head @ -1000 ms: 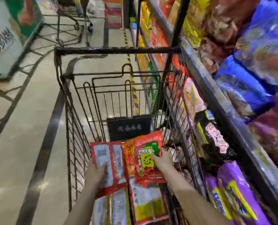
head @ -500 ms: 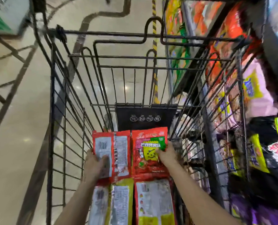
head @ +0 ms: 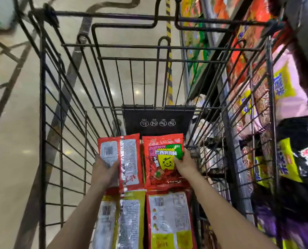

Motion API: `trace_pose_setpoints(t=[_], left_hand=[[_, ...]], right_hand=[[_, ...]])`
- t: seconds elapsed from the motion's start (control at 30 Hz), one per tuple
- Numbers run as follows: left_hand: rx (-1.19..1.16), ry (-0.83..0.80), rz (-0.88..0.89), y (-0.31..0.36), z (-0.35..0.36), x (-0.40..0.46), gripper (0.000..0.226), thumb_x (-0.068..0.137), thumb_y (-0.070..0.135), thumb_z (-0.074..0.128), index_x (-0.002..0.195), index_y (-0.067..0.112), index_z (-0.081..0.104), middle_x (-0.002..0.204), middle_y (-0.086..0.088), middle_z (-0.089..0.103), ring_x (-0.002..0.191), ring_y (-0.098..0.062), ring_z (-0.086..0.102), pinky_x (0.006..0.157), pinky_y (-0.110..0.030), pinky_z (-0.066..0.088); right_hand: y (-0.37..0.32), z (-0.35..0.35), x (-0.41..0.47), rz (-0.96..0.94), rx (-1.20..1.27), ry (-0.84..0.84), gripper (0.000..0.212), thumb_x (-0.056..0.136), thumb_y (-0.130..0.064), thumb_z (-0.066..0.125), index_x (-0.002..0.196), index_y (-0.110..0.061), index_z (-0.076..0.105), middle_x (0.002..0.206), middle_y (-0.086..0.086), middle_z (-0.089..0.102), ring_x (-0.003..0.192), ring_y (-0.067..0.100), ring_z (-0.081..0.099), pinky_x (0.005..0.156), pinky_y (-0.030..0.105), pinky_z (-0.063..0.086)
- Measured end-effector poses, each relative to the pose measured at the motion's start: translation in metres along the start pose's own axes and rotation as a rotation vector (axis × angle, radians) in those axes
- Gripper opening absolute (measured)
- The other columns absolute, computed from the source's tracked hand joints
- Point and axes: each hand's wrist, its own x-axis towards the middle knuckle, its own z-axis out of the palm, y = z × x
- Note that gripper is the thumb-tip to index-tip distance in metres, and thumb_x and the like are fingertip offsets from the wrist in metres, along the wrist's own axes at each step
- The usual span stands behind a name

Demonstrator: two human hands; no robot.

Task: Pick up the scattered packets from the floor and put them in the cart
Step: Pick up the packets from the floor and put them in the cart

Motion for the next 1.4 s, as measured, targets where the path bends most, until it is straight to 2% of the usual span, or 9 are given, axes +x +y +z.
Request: trace_pose_setpoints(t=[0.07, 0.3, 0.5, 0.67, 0.8, 0.9, 1.0, 1.13, 1.4], left_hand=[[0.043, 0.023, 0.023, -0.002, -0.002, -0.003, 0.072, 0.062, 0.062, 0.061, 0.112, 0.011, 0.056, 0.106, -0.008, 0.065, 0.099, -0.028, 0.063, 0.082, -0.041, 0.052], [0.336, 0.142, 0.296, 0.031, -0.017, -0.037, 0.039, 0.082, 0.01, 0.061, 0.115, -0.009, 0.051, 0.115, -0.031, 0.053, 0.108, -0.043, 0.049, 0.091, -0.044, 0.04], [0.783, 0.017, 0.748, 0.083, -0.048, -0.088, 0.042, 0.089, 0.027, 0.055, 0.126, 0.008, 0.048, 0.121, -0.014, 0.054, 0.11, -0.032, 0.055, 0.087, -0.04, 0.047], [0.985, -0.019, 1.205, 0.107, -0.073, -0.152, 0.044, 0.058, 0.024, 0.079, 0.1, 0.015, 0.068, 0.087, -0.007, 0.066, 0.077, -0.026, 0.067, 0.061, -0.031, 0.053], [0.955, -0.017, 1.578, 0.106, -0.094, -0.224, 0.049, 0.022, 0.026, 0.089, 0.064, 0.017, 0.065, 0.056, -0.003, 0.058, 0.047, -0.023, 0.06, 0.04, -0.028, 0.046], [0.922, -0.069, 1.741, 0.099, -0.112, -0.295, 0.045, 0.041, 0.035, 0.088, 0.078, 0.017, 0.069, 0.068, -0.003, 0.063, 0.059, -0.023, 0.065, 0.048, -0.031, 0.05], [0.855, -0.142, 1.974, 0.085, -0.115, -0.357, 0.052, 0.025, 0.038, 0.087, 0.069, 0.02, 0.067, 0.056, -0.001, 0.057, 0.048, -0.018, 0.06, 0.04, -0.027, 0.045], [0.729, -0.304, 2.244, 0.051, -0.096, -0.451, 0.068, 0.027, 0.035, 0.087, 0.085, 0.022, 0.054, 0.063, 0.002, 0.06, 0.054, -0.02, 0.062, 0.044, -0.029, 0.048], [0.454, -0.684, 2.75, -0.115, -0.124, -0.69, 0.046, 0.032, 0.029, 0.083, 0.075, 0.021, 0.071, 0.06, 0.004, 0.062, 0.054, -0.015, 0.063, 0.047, -0.025, 0.049]], right_hand=[[-0.001, -0.006, -0.009, -0.012, 0.017, 0.048, 0.052, 0.096, -0.02, 0.05, 0.142, -0.012, 0.029, 0.135, 0.011, 0.053, 0.122, 0.029, 0.051, 0.092, 0.03, 0.04], [-0.004, -0.039, -0.07, -0.044, -0.002, 0.18, 0.051, 0.095, -0.027, 0.05, 0.14, -0.014, 0.031, 0.123, 0.012, 0.061, 0.11, 0.028, 0.059, 0.091, 0.034, 0.046], [-0.004, -0.06, -0.164, -0.114, -0.258, 0.331, 0.045, 0.095, -0.027, 0.048, 0.137, -0.015, 0.037, 0.126, 0.011, 0.059, 0.116, 0.028, 0.056, 0.089, 0.033, 0.044], [0.011, -0.043, -0.263, -0.018, -0.354, 0.474, 0.042, 0.093, -0.031, 0.048, 0.132, -0.018, 0.042, 0.128, 0.012, 0.057, 0.118, 0.029, 0.056, 0.092, 0.038, 0.046], [0.036, -0.014, -0.359, 0.077, -0.334, 0.609, 0.042, 0.092, -0.035, 0.053, 0.129, -0.019, 0.043, 0.127, 0.007, 0.056, 0.118, 0.025, 0.055, 0.089, 0.035, 0.047], [0.058, 0.008, -0.434, 0.151, -0.293, 0.694, 0.04, 0.092, -0.035, 0.051, 0.126, -0.017, 0.044, 0.127, 0.008, 0.057, 0.117, 0.026, 0.056, 0.089, 0.034, 0.047], [0.087, 0.032, -0.511, 0.257, -0.228, 0.775, 0.041, 0.093, -0.034, 0.048, 0.129, -0.016, 0.042, 0.131, 0.008, 0.055, 0.12, 0.028, 0.054, 0.09, 0.035, 0.045], [0.139, 0.08, -0.62, 0.461, -0.174, 0.959, 0.041, 0.094, -0.031, 0.044, 0.133, -0.019, 0.04, 0.132, 0.008, 0.053, 0.121, 0.029, 0.052, 0.093, 0.038, 0.045], [0.235, 0.259, -0.862, 0.93, 0.101, 1.213, 0.041, 0.093, -0.03, 0.046, 0.132, -0.021, 0.039, 0.13, 0.002, 0.053, 0.119, 0.025, 0.054, 0.089, 0.034, 0.045]])
